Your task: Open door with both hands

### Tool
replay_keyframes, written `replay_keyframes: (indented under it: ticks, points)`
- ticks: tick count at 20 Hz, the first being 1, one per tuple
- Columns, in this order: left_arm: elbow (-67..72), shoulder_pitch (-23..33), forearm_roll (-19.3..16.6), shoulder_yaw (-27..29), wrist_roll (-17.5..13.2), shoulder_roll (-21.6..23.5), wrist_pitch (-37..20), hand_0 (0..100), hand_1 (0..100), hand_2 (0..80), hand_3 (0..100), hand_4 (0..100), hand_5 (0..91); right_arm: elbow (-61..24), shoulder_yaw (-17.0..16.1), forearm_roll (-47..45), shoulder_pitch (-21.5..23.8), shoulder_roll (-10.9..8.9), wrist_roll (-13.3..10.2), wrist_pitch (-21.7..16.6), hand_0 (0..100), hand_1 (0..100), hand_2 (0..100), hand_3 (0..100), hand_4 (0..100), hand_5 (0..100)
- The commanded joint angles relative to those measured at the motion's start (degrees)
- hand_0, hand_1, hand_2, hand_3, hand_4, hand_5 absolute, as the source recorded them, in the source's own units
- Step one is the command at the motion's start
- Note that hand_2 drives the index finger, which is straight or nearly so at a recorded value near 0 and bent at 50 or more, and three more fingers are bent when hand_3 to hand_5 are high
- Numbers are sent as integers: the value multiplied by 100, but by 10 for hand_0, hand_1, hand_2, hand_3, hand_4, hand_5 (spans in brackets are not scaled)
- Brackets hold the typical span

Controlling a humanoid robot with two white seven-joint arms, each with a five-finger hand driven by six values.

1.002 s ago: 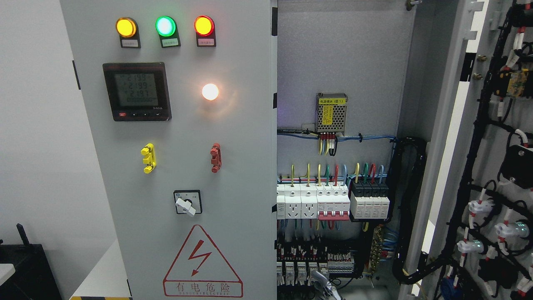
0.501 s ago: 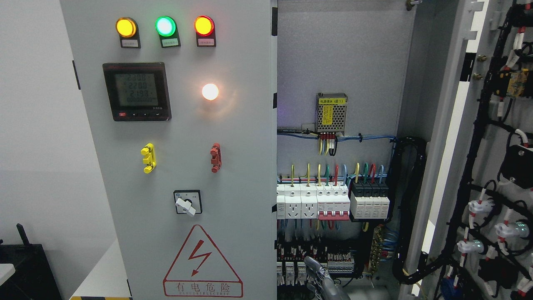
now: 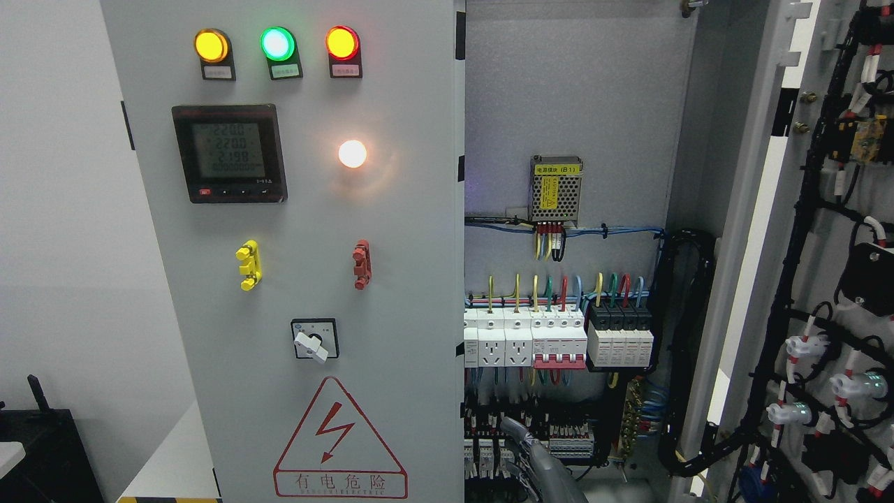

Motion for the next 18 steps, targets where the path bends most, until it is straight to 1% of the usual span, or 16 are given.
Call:
replay_keyframes:
  ticks: [1,9,11,14,16,18]
  points:
    - [0,0,0,0,-2,0,8,0,0,0,0,32,0,415,64,-166,-327,-12,4,70,107,0,0,0,0,0]
    - [0,0,0,0,-2,0,8,0,0,0,0,31,0,441,125,-174,-503,-30,4,166,107,0,0,0,0,0]
    - [0,0,0,0,-2,0,8,0,0,0,0,31,0,424,230,-174,-564,-30,4,175,107,0,0,0,0,0]
    - [0,0,0,0,-2,0,-1,0,0,0,0,31,0,415,284,-174,-608,-30,4,175,107,0,0,0,0,0]
    - [0,0,0,0,-2,0,8,0,0,0,0,32,0,415,362,-174,-696,-30,4,201,107,0,0,0,0,0]
    - [0,0,0,0,-2,0,8,0,0,0,0,32,0,450,372,-174,-775,-30,4,237,107,0,0,0,0,0]
